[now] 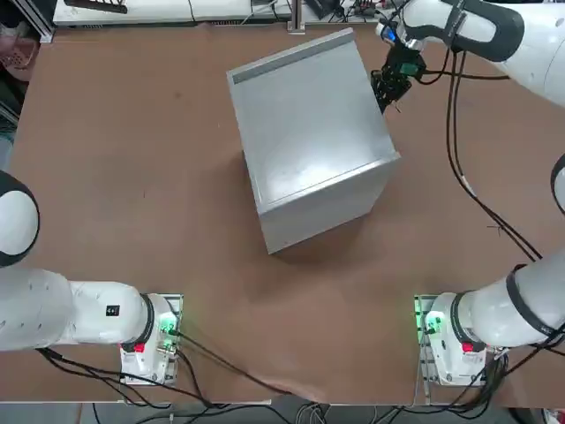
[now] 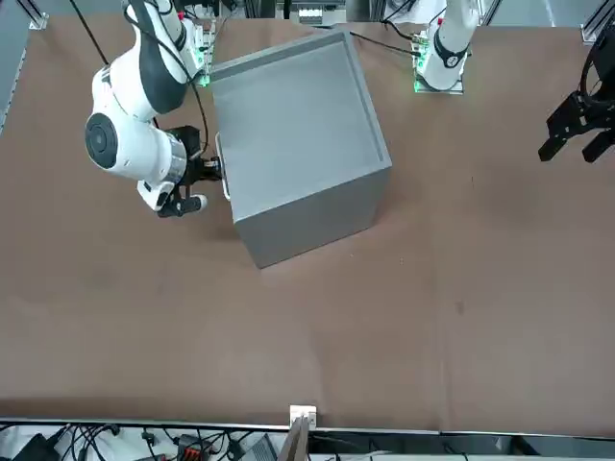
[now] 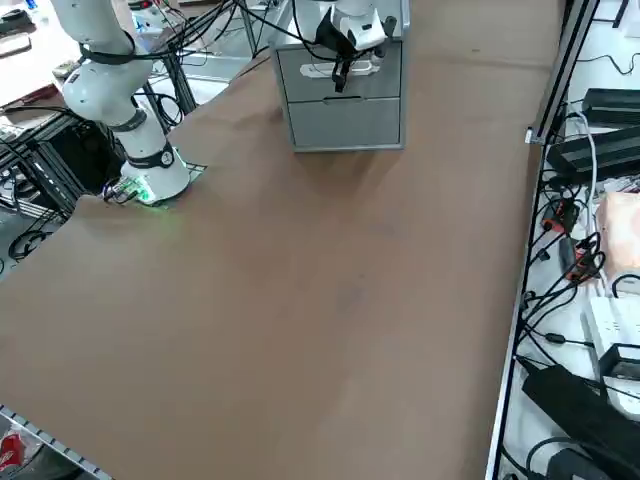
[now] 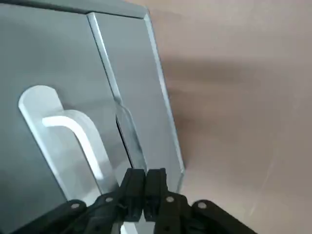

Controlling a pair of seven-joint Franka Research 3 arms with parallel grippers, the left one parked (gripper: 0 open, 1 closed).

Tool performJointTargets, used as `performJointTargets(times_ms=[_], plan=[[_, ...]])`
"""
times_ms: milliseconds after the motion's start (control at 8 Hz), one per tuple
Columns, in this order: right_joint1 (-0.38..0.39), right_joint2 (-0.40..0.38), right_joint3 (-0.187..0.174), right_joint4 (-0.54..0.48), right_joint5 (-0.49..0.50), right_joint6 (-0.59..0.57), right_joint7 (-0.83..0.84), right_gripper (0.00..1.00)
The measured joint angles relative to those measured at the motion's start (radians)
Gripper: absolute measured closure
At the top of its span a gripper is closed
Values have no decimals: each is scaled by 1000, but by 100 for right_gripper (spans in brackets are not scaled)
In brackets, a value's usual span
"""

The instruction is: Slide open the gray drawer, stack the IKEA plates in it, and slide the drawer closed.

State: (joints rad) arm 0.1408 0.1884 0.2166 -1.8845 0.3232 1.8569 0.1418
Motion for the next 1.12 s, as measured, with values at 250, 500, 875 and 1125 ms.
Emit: performJointTargets(times_ms=[250, 500, 875, 1125], plan=[[-1, -1, -5, 18, -18, 5, 0, 99], [-43, -5, -13, 85, -107, 7, 0, 97], [-128, -16, -18, 178, -260, 2, -5, 69], [-149, -38, -18, 205, -280, -63, -15, 29]])
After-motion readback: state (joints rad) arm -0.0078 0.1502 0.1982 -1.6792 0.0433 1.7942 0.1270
